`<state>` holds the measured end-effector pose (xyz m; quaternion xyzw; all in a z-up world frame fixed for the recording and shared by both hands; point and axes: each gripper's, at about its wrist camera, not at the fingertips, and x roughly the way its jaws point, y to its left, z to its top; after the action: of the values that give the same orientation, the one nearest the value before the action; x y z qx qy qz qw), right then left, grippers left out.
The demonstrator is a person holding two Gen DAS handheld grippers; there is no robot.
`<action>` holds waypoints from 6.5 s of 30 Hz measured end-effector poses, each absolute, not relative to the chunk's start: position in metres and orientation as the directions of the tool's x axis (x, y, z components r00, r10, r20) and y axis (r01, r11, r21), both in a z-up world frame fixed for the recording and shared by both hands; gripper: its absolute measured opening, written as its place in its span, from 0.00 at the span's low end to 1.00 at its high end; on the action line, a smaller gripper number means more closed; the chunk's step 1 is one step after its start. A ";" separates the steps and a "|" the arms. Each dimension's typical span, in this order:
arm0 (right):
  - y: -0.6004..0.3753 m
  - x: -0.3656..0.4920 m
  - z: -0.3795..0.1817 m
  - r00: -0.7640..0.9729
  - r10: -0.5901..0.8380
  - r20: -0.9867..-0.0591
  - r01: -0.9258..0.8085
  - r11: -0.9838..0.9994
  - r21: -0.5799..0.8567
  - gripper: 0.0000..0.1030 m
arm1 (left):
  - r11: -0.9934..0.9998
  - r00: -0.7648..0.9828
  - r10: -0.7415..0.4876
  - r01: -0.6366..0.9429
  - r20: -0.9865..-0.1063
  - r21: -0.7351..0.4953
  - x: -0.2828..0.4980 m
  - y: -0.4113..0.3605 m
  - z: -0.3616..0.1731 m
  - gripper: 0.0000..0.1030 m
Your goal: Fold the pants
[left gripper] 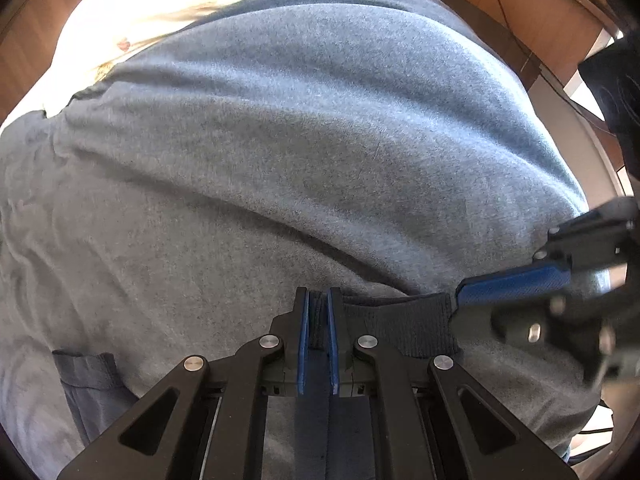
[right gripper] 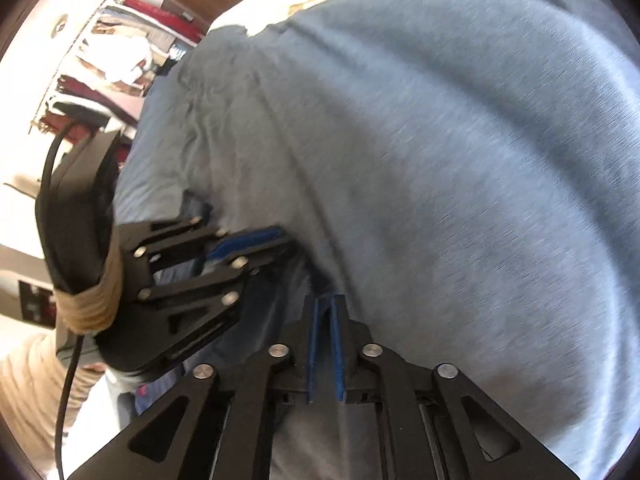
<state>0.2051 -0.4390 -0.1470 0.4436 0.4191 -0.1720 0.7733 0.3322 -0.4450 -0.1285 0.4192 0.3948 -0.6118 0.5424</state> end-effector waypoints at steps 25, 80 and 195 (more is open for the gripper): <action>-0.448 0.212 -0.151 0.508 -0.007 -0.861 0.694 0.597 0.404 0.06 | -0.093 -0.123 -0.369 0.991 -0.921 -0.095 0.341 -0.459 -0.130 0.12; -0.137 0.211 -0.047 0.493 0.196 -0.848 0.086 0.958 0.272 0.54 | 0.956 0.406 -0.283 0.192 -0.869 -0.222 0.266 0.051 -0.034 0.51; -0.150 0.219 -0.058 0.502 0.161 -0.850 0.090 0.967 0.236 0.45 | 0.897 0.387 -0.241 -0.261 -0.890 -0.356 0.233 0.105 -0.066 0.38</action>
<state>0.2191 -0.1499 -0.0580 0.1259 0.4985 0.0205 0.8574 0.2327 0.1048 -0.0658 -0.2269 0.5537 0.0063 0.8012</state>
